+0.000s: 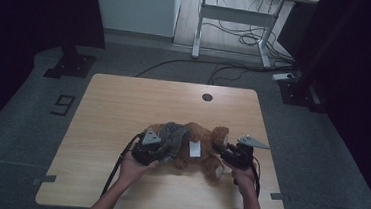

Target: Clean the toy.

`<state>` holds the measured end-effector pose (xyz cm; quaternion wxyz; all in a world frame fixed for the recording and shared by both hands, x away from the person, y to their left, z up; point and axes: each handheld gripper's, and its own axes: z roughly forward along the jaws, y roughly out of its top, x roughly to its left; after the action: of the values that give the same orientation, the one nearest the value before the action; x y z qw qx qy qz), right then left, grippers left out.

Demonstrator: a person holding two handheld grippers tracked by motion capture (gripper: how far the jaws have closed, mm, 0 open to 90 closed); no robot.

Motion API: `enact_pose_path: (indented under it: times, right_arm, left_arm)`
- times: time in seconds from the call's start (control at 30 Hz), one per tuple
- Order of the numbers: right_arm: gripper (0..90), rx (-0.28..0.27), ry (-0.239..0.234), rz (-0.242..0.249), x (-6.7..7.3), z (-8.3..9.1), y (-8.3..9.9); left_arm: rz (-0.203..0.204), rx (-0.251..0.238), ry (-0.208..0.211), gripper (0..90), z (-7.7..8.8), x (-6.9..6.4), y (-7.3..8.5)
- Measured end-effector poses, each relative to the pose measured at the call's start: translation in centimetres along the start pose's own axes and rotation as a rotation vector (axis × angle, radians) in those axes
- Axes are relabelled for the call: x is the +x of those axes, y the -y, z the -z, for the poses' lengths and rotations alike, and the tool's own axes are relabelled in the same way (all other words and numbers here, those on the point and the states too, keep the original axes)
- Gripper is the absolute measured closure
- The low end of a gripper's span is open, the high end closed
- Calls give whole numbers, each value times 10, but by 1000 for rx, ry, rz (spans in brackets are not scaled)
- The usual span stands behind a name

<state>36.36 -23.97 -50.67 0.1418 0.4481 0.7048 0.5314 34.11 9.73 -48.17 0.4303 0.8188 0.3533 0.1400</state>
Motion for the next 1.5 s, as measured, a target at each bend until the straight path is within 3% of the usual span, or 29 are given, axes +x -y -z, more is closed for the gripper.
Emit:
enact_pose_path:
  times: [0.1, 0.2, 0.33, 0.4, 0.5, 0.57, 0.63, 0.7, 0.77, 0.93, 1.1, 1.17, 1.2, 1.23, 1.3, 1.4, 1.5]
  right_arm:
    - [654, 4, 11, 16, 0, 1, 9]
    - [664, 4, 27, 34, -1, 2, 12]
    - [665, -11, 18, 47, -1, 2, 17]
    - [666, -13, 15, 48, -2, 3, 18]
    - [666, -17, 15, 56, -1, 2, 19]
    - [667, -17, 17, 55, -1, 2, 19]
    - [667, -13, 19, 49, -3, 3, 19]
    - [672, -9, 10, 33, -5, 3, 21]
    - [675, -2, 0, 27, -7, 2, 23]
    - [677, 11, -4, 24, -6, 1, 24]
    - [678, 21, -9, 8, -9, 1, 26]
    - [680, 18, -6, 6, -9, 0, 27]
    - [681, 16, -5, 2, -9, -1, 27]
    - [681, 17, -5, 2, -9, -2, 27]
    - [681, 17, -4, 0, -10, -2, 27]
    - [680, 11, -3, 5, -10, -1, 27]
    - [681, 6, -4, 11, -11, -1, 26]
  left_arm:
    - [-2, -22, -3, 782, 10, -1, -6]
    - [13, -79, -14, 779, 26, 4, -19]
    - [53, -119, -47, 773, 38, 20, -43]
    - [79, -100, -45, 772, 31, 28, -53]
    - [76, -18, -29, 769, 6, 29, -60]
    - [73, 24, -24, 770, -13, 25, -53]
    - [62, 9, -49, 775, -20, 23, -44]
    - [88, -15, -27, 779, -15, 27, -39]
    - [89, -18, -23, 782, -6, 30, -35]
    - [95, -21, -50, 784, 12, 38, -27]
    - [148, -25, -105, 783, 34, 59, 7]
    - [183, -7, -118, 783, 35, 66, 22]
    - [183, -7, -118, 783, 35, 66, 22]
    - [189, 25, -122, 783, 32, 71, 35]
    - [193, 47, -124, 783, 30, 73, 44]
    - [199, 15, -128, 785, 41, 74, 40]
    - [158, -42, -136, 785, 57, 65, 18]
